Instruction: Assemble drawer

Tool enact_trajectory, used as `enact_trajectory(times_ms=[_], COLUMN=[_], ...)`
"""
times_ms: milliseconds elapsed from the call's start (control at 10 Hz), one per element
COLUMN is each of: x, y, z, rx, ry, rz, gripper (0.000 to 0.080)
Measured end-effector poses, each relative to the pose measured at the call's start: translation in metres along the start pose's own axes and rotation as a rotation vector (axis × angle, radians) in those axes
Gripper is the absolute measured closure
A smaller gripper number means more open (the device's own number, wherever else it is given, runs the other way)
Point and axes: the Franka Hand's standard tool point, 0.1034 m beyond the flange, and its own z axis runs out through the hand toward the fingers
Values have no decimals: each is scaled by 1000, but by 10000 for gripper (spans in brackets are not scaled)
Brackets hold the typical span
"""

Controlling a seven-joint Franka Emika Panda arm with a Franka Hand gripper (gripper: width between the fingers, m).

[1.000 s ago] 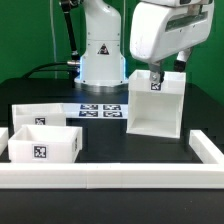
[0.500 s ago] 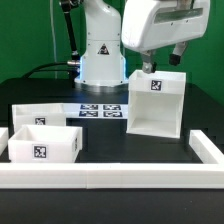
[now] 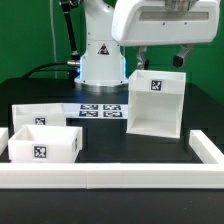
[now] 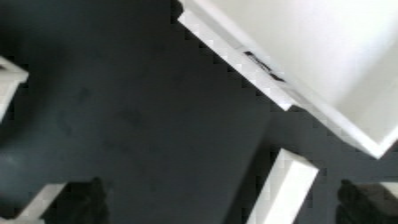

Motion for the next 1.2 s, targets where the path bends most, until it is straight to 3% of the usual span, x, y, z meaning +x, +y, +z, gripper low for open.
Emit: enact_trajectory(times_ms=[200,400,700,1000,1200], x=[-13,-30,-43,-43,-43], y=[-6,-30,-59,-58,-65], z=[2,1,8,9,18], rx=[-7,-21,-24,-23,-3], ry=[-9,16,44,42,86], rz=[286,539,611,613,566], gripper=[150,150,150,150,150])
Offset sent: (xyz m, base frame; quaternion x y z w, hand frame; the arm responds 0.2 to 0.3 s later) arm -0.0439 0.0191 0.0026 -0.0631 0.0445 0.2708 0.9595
